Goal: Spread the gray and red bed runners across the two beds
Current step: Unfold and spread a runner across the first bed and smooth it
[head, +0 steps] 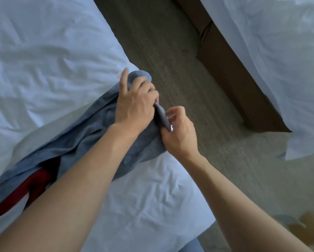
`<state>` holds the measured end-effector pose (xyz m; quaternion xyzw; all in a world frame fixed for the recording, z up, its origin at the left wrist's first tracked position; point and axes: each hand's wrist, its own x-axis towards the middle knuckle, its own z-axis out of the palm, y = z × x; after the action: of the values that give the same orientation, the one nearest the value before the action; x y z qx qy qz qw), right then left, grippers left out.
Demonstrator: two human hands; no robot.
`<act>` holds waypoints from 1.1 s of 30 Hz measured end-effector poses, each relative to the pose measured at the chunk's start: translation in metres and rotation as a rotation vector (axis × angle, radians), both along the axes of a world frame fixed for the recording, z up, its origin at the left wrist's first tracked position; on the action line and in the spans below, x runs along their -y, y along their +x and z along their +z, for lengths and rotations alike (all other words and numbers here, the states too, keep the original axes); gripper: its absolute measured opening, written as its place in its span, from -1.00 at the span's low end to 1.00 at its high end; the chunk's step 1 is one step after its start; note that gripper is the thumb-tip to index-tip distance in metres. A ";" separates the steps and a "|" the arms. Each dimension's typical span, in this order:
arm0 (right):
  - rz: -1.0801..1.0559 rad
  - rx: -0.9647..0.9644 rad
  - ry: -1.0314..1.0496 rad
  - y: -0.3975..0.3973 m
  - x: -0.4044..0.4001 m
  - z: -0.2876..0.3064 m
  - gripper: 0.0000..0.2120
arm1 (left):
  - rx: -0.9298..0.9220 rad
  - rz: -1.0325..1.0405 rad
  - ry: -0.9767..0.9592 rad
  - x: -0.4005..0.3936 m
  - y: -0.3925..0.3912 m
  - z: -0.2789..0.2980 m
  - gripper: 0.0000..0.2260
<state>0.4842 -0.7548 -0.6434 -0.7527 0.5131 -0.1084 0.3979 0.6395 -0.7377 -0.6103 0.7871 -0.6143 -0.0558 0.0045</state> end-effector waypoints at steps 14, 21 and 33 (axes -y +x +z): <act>-0.069 0.050 0.120 -0.042 -0.018 0.035 -0.54 | -0.003 -0.187 0.001 -0.005 -0.019 0.014 -0.81; -0.077 0.185 0.278 -0.036 -0.028 0.053 -0.57 | 0.033 -0.061 -0.008 0.002 -0.020 0.030 -0.82; -0.111 0.121 0.232 -0.069 -0.025 0.059 -0.68 | -0.076 -0.325 0.250 0.004 -0.066 0.063 -0.84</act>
<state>0.4149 -0.7300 -0.5846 -0.6640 0.5383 -0.1153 0.5059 0.5736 -0.7416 -0.5470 0.6693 -0.7210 -0.1612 -0.0791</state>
